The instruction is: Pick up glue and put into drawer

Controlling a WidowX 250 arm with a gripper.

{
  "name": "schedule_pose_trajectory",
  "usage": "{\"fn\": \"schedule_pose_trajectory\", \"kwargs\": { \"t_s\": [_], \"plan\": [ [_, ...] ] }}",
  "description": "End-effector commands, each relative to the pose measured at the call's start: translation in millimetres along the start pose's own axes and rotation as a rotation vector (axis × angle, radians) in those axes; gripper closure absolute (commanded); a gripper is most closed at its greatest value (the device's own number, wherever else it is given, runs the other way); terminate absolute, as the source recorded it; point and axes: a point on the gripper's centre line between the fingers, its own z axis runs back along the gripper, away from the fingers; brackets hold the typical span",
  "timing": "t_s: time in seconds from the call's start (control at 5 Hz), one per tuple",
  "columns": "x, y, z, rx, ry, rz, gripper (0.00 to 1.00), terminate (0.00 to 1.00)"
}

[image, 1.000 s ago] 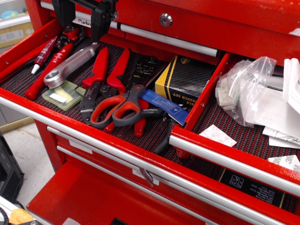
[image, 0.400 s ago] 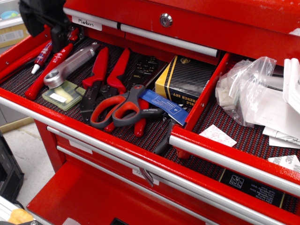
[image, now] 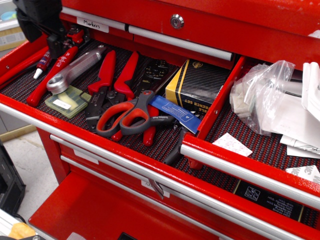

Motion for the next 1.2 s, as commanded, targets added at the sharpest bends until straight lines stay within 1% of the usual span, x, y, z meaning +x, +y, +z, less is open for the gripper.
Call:
{"fn": "schedule_pose_trajectory", "kwargs": {
  "t_s": [0.0, 0.4, 0.6, 0.8, 1.0],
  "plan": [
    [7.2, 21.9, -1.3, 0.026, -0.076, -0.026, 0.00, 0.00],
    [12.5, 20.9, -22.5, -0.001, -0.135, -0.025, 0.00, 0.00],
    [14.8, 21.9, -31.2, -0.009, -0.153, -0.026, 0.00, 0.00],
    [14.7, 21.9, -36.2, -0.015, -0.152, -0.014, 1.00, 0.00],
    [13.4, 16.0, -36.1, -0.020, -0.153, -0.007, 1.00, 0.00]
  ]
}}
